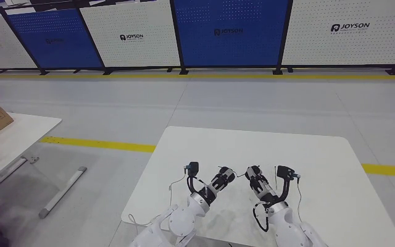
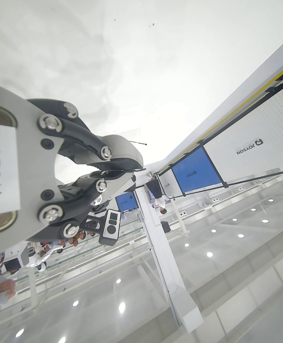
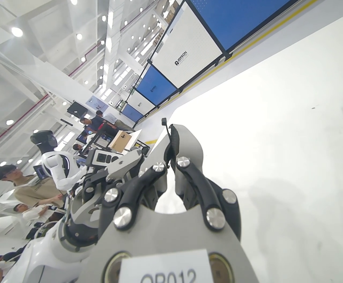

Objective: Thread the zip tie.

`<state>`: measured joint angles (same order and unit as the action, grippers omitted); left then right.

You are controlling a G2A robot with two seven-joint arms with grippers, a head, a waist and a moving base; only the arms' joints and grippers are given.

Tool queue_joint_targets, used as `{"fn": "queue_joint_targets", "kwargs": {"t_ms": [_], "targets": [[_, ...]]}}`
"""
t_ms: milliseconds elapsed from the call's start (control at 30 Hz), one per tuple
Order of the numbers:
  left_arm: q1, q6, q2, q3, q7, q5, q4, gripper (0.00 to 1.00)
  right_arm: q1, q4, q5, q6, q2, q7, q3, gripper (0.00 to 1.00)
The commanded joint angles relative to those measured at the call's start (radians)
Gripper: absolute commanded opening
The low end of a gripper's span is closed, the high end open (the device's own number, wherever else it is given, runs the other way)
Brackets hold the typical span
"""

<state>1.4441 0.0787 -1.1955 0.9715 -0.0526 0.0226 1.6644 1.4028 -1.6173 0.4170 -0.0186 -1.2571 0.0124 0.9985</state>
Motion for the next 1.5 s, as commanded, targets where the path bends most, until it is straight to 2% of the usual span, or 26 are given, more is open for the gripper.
{"fn": "queue_joint_targets", "kwargs": {"t_ms": [0,500,533,667,733,767,800,833,867,1000,1133,1333,1367,1467], "targets": [[0.002,0.001,-0.001,0.003,-0.003,0.001,0.001,0.00,0.003,0.001,-0.007,-0.010,-0.001,-0.003,0.006,0.00],[0.006,0.000,-0.010,0.004,-0.004,-0.008,0.002,0.00,0.012,0.002,0.018,-0.027,-0.012,-0.024,0.019,0.00],[0.007,0.000,-0.011,0.005,-0.005,-0.009,0.003,0.05,0.012,0.002,0.022,-0.027,-0.012,-0.024,0.020,0.00],[0.008,0.000,-0.012,0.006,-0.007,-0.017,0.003,0.10,0.011,0.004,0.034,-0.023,-0.016,-0.026,0.021,0.00],[0.009,-0.001,-0.013,0.007,-0.006,-0.019,0.003,0.05,0.011,0.005,0.037,-0.023,-0.017,-0.025,0.021,0.00],[0.010,-0.002,-0.014,0.008,-0.006,-0.019,0.003,0.07,0.010,0.006,0.039,-0.024,-0.018,-0.023,0.021,0.00],[0.010,-0.002,-0.014,0.008,-0.005,-0.019,0.003,0.13,0.009,0.007,0.040,-0.023,-0.019,-0.022,0.021,0.00],[0.010,-0.002,-0.015,0.009,-0.005,-0.019,0.003,0.21,0.009,0.007,0.041,-0.023,-0.020,-0.021,0.021,0.00],[0.011,-0.002,-0.015,0.009,-0.005,-0.019,0.003,0.33,0.009,0.008,0.042,-0.023,-0.020,-0.021,0.021,0.00],[0.011,-0.009,-0.017,0.009,-0.003,-0.025,-0.001,0.33,0.010,0.009,0.046,-0.023,-0.024,-0.023,0.024,0.00],[0.010,-0.020,-0.019,0.003,0.006,-0.037,-0.003,0.40,0.013,0.007,0.054,-0.020,-0.026,-0.024,0.027,0.00],[0.002,-0.041,-0.023,-0.005,0.013,-0.052,-0.011,0.37,0.016,0.005,0.061,-0.020,-0.030,-0.023,0.030,0.00],[0.000,-0.044,-0.024,-0.007,0.014,-0.054,-0.013,0.33,0.018,0.004,0.063,-0.020,-0.030,-0.024,0.031,0.00],[-0.004,-0.050,-0.027,-0.010,0.016,-0.057,-0.018,0.29,0.021,0.002,0.068,-0.021,-0.032,-0.024,0.033,0.00]]}}
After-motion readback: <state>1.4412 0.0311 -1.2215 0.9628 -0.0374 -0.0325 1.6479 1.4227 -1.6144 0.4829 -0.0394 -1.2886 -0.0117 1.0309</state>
